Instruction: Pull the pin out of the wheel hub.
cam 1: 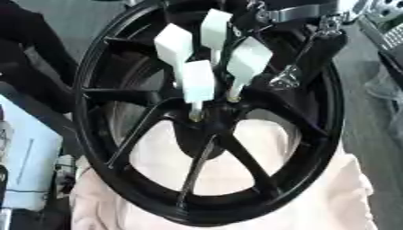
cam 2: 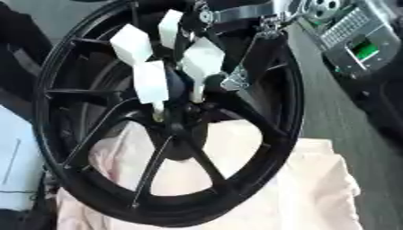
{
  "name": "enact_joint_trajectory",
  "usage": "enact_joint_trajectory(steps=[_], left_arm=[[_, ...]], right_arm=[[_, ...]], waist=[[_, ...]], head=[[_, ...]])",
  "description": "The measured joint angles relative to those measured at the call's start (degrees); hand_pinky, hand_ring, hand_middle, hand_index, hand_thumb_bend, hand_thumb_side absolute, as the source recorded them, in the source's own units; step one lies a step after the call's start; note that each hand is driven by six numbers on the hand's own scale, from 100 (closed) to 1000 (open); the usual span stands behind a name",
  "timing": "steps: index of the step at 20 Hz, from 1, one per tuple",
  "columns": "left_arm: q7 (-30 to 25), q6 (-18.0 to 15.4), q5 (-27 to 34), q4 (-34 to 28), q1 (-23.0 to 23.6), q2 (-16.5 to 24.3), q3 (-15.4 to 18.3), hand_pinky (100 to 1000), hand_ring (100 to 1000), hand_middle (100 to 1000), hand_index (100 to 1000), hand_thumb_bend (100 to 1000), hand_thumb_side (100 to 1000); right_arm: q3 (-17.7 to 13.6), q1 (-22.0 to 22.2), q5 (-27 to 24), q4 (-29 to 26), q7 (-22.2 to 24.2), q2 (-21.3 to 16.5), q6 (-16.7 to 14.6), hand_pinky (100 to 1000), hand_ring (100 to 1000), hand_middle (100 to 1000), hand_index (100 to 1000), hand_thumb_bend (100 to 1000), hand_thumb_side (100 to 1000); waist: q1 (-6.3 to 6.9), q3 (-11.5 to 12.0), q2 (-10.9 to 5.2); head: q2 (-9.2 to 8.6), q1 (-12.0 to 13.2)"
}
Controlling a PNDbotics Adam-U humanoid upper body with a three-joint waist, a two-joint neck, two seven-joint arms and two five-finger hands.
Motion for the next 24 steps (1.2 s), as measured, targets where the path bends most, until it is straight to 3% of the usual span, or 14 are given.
enact_joint_trajectory(steps=[8, 14, 17, 21, 23, 24], left_arm=[[0.01, 0.00, 0.00, 0.00, -0.02, 0.00, 0.00, 605, 840, 765, 693, 344, 725], [0.36, 0.06, 0.01, 0.01, 0.14, 0.04, 0.07, 605, 840, 765, 692, 344, 725], [0.52, -0.01, 0.00, 0.01, 0.20, 0.07, 0.34, 606, 840, 765, 692, 344, 724], [0.77, -0.09, 0.00, 0.01, 0.21, 0.09, 0.60, 606, 839, 765, 692, 344, 724], [0.92, -0.18, -0.01, 0.00, 0.27, 0.13, 0.81, 606, 840, 765, 693, 343, 723], [1.05, -0.24, -0.01, 0.00, 0.37, 0.19, 1.00, 606, 839, 765, 693, 343, 722]], right_arm=[[-2.96, -1.39, -3.09, -2.29, 0.97, -1.91, 1.72, 519, 382, 400, 557, 100, 100], [-9.88, -1.46, -11.06, -4.26, 1.09, -9.28, 5.73, 525, 385, 404, 562, 100, 100], [-14.94, 3.72, -14.76, -6.44, -1.15, -16.76, 7.69, 526, 387, 406, 563, 100, 100], [-22.94, 16.34, -17.42, -10.04, -8.11, -27.05, 9.07, 530, 391, 410, 567, 100, 100], [-26.35, 21.14, -17.95, -11.42, -11.63, -29.88, 9.64, 553, 406, 410, 583, 100, 100], [-28.87, 26.02, -17.95, -11.65, -14.07, -31.09, 9.95, 561, 411, 416, 588, 100, 100]], waist=[[-0.04, -0.25, -0.01], [-0.43, -1.59, -0.04], [-0.40, -2.18, -0.04], [-0.14, -2.58, 0.00], [0.15, -2.82, 0.15], [0.21, -3.34, 0.35]], head=[[0.01, -0.20], [0.04, 0.55], [0.01, 1.28], [-0.05, 1.83], [-0.44, 2.17], [-0.74, 2.53]])
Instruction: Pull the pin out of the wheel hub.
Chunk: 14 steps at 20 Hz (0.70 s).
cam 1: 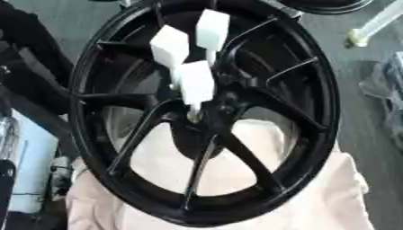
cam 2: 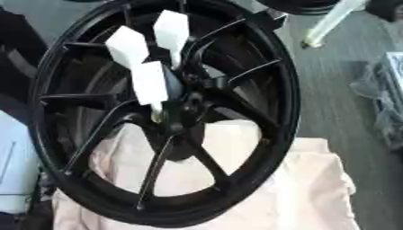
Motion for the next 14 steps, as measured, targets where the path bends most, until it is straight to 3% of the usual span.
enact_joint_trajectory(steps=[2, 5, 6, 7, 8, 11, 14], left_arm=[[0.26, -0.12, 0.00, -0.01, 0.04, 0.02, 0.12, 606, 839, 765, 692, 342, 722], [0.51, -0.31, 0.00, -0.04, 0.06, 0.10, 0.44, 606, 839, 766, 692, 342, 722], [0.56, -0.34, 0.00, -0.04, 0.06, 0.10, 0.45, 606, 839, 766, 692, 342, 723], [0.60, -0.38, 0.00, -0.04, 0.06, 0.10, 0.48, 606, 839, 766, 693, 342, 723], [0.63, -0.39, 0.00, -0.04, 0.06, 0.10, 0.49, 607, 840, 766, 693, 342, 723], [0.70, -0.41, 0.01, -0.05, 0.06, 0.10, 0.50, 607, 840, 767, 693, 343, 723], [0.74, -0.39, 0.01, -0.05, 0.06, 0.10, 0.51, 607, 840, 767, 693, 344, 723]], right_arm=[[-5.13, 9.51, 0.47, -0.18, -5.28, -1.35, 0.34, 584, 427, 435, 606, 100, 100], [-10.97, 18.14, 2.40, -0.40, -12.33, -0.58, 0.68, 692, 528, 539, 712, 159, 100], [-12.45, 20.00, 3.27, -0.42, -14.42, 0.22, 0.81, 746, 598, 608, 771, 231, 199], [-13.72, 21.47, 4.31, -0.45, -16.37, 1.17, 0.94, 808, 713, 715, 845, 251, 436], [-14.64, 22.52, 5.39, -0.45, -18.05, 2.11, 1.10, 836, 778, 774, 876, 232, 507], [-16.56, 24.67, 8.90, -0.43, -22.58, 5.17, 1.80, 873, 865, 853, 914, 157, 607], [-17.41, 25.39, 10.66, -0.07, -26.11, 7.73, 2.93, 871, 858, 850, 911, 155, 583]], waist=[[0.79, -0.67, 0.27], [1.52, -0.94, 0.30], [1.50, -0.98, 0.30], [1.52, -0.99, 0.31], [1.59, -1.02, 0.31], [1.73, -1.14, 0.31], [1.84, -1.14, 0.32]], head=[[-0.70, 0.54], [-1.64, 0.87], [-1.90, 0.91], [-2.18, 0.94], [-2.33, 0.95], [-2.81, 0.85], [-2.83, 0.81]])
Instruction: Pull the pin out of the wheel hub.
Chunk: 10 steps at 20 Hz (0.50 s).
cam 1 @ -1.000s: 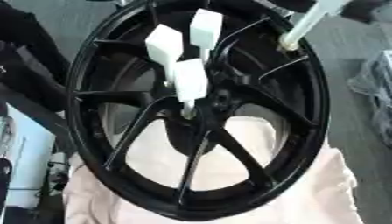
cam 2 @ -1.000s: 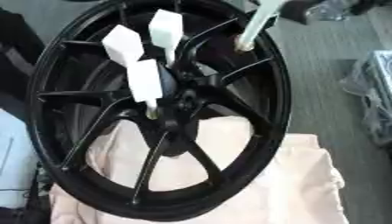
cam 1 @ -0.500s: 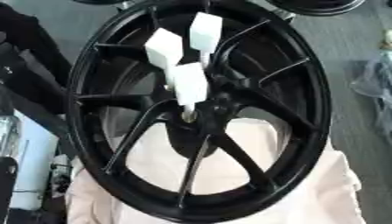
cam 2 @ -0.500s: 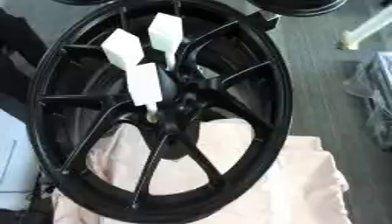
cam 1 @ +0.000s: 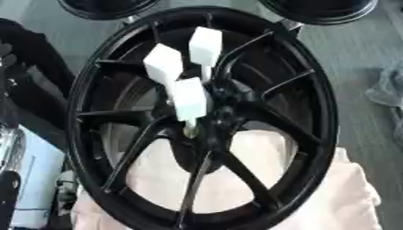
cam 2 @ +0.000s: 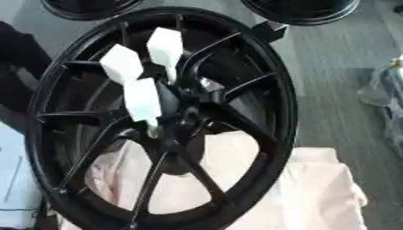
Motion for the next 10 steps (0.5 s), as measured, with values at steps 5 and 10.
enact_joint_trajectory(steps=[5, 10], left_arm=[[0.00, 0.00, 0.01, 0.00, -0.01, 0.00, 0.00, 607, 839, 767, 693, 343, 722], [-0.09, 0.06, 0.02, 0.00, -0.11, -0.07, -0.07, 607, 839, 767, 692, 343, 722]], right_arm=[[-0.20, -0.45, -0.70, 0.99, -5.47, 2.38, 2.02, 848, 781, 762, 850, 100, 493], [1.45, -3.48, -9.46, 1.50, -13.41, 5.64, 3.04, 850, 747, 712, 827, 100, 529]], waist=[[0.05, 0.15, 0.01], [0.09, 0.70, 0.01]], head=[[0.00, -0.06], [0.00, -0.35]])
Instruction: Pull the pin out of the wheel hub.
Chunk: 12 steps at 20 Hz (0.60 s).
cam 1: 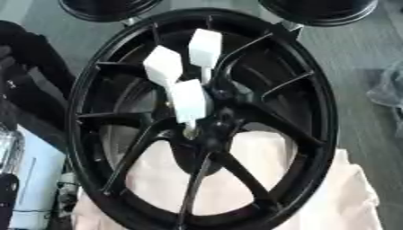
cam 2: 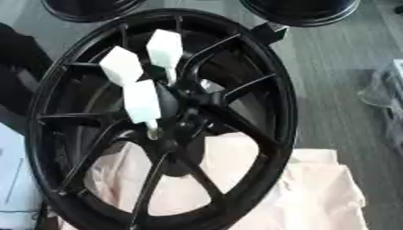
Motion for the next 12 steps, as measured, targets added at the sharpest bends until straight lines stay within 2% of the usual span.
enact_joint_trajectory(steps=[2, 5, 6, 7, 12], left_arm=[[-0.09, 0.03, 0.01, 0.00, -0.09, -0.14, -0.02, 607, 839, 767, 692, 343, 722], [-0.27, 0.09, 0.04, 0.00, -0.23, -0.22, -0.09, 607, 839, 767, 692, 343, 723], [-0.34, 0.13, 0.06, 0.00, -0.25, -0.23, -0.15, 607, 839, 767, 692, 342, 723], [-0.40, 0.17, 0.10, 0.00, -0.30, -0.27, -0.31, 607, 838, 767, 692, 342, 722], [-0.66, 0.12, 0.18, -0.01, -0.77, -0.77, -0.50, 607, 838, 767, 692, 343, 720]], right_arm=[[1.28, -1.48, -3.72, 0.33, -2.17, 1.87, -0.06, 858, 744, 706, 827, 100, 605], [3.30, -3.98, -7.99, 1.27, -4.03, 5.60, -0.15, 860, 743, 704, 828, 100, 622], [3.77, -4.58, -9.00, 1.68, -4.46, 6.68, -0.18, 860, 729, 687, 820, 100, 481], [4.22, -5.38, -9.89, 2.23, -4.97, 8.01, -0.20, 860, 726, 683, 818, 100, 574], [5.99, -8.73, -13.41, 5.82, -7.13, 13.99, -1.57, 868, 732, 687, 820, 100, 606]], waist=[[0.03, 0.19, 0.00], [0.31, 0.55, 0.00], [0.36, 0.64, 0.00], [0.38, 0.74, -0.01], [0.83, 1.19, -0.01]], head=[[0.00, -0.12], [0.00, -0.35], [0.00, -0.40], [0.00, -0.44], [0.00, -0.63]])
